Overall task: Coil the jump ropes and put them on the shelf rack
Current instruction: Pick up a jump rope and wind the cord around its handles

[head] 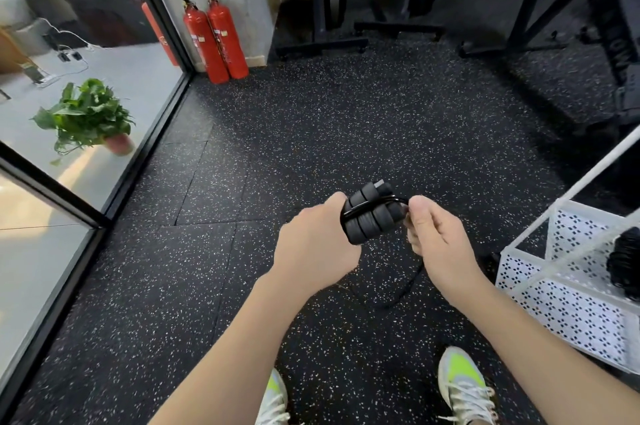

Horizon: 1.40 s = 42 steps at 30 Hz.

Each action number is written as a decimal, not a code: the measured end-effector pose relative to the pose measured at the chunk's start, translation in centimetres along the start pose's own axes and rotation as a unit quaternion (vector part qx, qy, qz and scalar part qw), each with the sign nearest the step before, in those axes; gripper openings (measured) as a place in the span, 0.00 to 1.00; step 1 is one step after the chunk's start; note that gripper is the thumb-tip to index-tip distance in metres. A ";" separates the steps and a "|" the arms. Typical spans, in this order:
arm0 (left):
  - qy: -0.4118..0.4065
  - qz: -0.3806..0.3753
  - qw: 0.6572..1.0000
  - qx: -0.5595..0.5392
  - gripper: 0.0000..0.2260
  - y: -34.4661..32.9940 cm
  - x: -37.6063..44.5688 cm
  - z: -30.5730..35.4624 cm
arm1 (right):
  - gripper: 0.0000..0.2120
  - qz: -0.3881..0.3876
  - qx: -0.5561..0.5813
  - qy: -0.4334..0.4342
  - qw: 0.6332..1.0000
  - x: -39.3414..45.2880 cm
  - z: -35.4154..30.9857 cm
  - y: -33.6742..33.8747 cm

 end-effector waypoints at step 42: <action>-0.253 0.035 0.960 0.119 0.20 -2.7 -0.9 -3.5 | 0.04 -0.193 -0.034 -0.044 0.980 2.3 -1.2 3.6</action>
Point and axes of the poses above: each hand's wrist, its own x-axis towards the middle knuckle, its own y-axis out of the back of the hand, z = x × y, the point moved 1 cm from there along x, towards the middle knuckle, and after that the axes turned 5 degrees about -x, right-handed, at the moved point
